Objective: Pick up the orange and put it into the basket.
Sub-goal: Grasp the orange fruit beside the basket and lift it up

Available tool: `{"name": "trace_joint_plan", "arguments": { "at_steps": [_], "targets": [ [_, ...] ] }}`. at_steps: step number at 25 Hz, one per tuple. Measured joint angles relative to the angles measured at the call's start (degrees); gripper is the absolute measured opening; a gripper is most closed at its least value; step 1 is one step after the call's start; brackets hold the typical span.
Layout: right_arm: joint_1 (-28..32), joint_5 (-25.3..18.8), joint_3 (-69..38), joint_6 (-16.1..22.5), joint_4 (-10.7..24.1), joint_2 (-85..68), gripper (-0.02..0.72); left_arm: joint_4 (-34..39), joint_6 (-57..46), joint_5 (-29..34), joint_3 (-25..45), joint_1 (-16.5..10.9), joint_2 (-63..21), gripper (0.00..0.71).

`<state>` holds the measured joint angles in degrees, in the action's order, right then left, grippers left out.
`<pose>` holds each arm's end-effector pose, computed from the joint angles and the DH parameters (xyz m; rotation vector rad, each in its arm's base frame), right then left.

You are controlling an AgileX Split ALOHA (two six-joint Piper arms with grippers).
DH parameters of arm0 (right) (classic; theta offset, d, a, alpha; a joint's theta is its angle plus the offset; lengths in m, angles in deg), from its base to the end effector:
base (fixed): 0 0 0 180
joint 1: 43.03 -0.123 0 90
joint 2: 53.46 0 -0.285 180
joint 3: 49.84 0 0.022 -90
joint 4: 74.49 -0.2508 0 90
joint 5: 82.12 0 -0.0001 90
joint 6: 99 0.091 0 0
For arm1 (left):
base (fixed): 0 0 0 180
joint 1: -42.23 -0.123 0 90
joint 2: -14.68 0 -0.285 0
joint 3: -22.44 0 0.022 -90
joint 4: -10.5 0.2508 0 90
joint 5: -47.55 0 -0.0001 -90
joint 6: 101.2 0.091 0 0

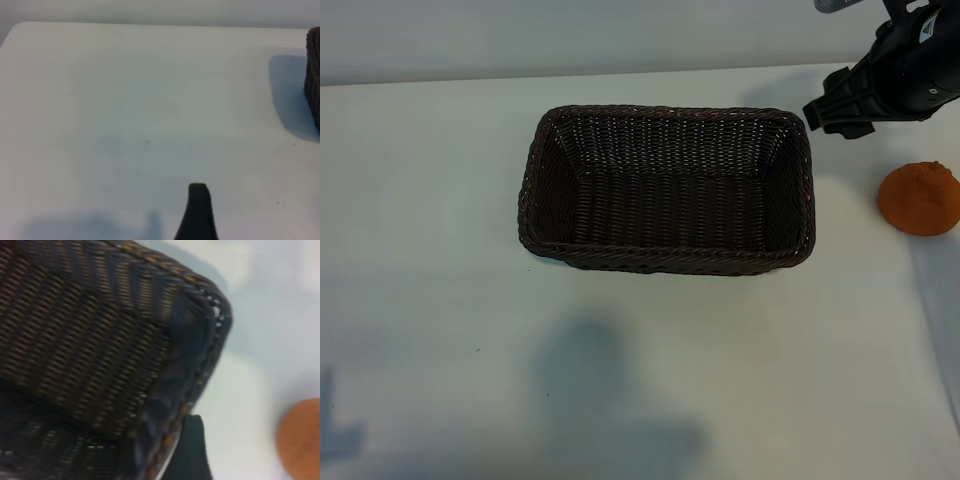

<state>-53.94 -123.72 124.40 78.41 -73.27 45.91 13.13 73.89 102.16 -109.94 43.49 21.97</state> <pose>0.3381 0.0639 0.2838 -0.3159 2.5414 0.0314 -0.0044 0.0035 0.2909 -0.0607 1.9098 -0.0190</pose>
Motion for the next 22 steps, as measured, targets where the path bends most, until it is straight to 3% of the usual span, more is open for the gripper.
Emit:
{"name": "trace_joint_plan", "arguments": {
  "at_steps": [5,8,12,17,22],
  "targets": [
    [0.6,0.0,0.0,7.6,8.8,4.7,0.575,1.2,0.1,0.0,0.0,0.0,0.0,0.593],
    [3.3,0.1,0.0,12.2,11.5,7.9,0.565,1.3,0.1,0.2,0.0,0.0,0.0,0.592],
    [8.6,0.4,0.0,15.4,12.3,10.6,0.560,1.3,0.1,3.3,0.0,0.0,0.0,0.592],
    [12.9,2.5,0.0,15.5,12.0,12.3,0.558,1.3,1.5,5.0,0.0,0.0,0.0,0.592],
    [13.5,4.4,0.2,15.1,11.6,13.5,0.558,1.3,1.6,8.2,0.4,0.0,0.0,0.592]
  ]
}}
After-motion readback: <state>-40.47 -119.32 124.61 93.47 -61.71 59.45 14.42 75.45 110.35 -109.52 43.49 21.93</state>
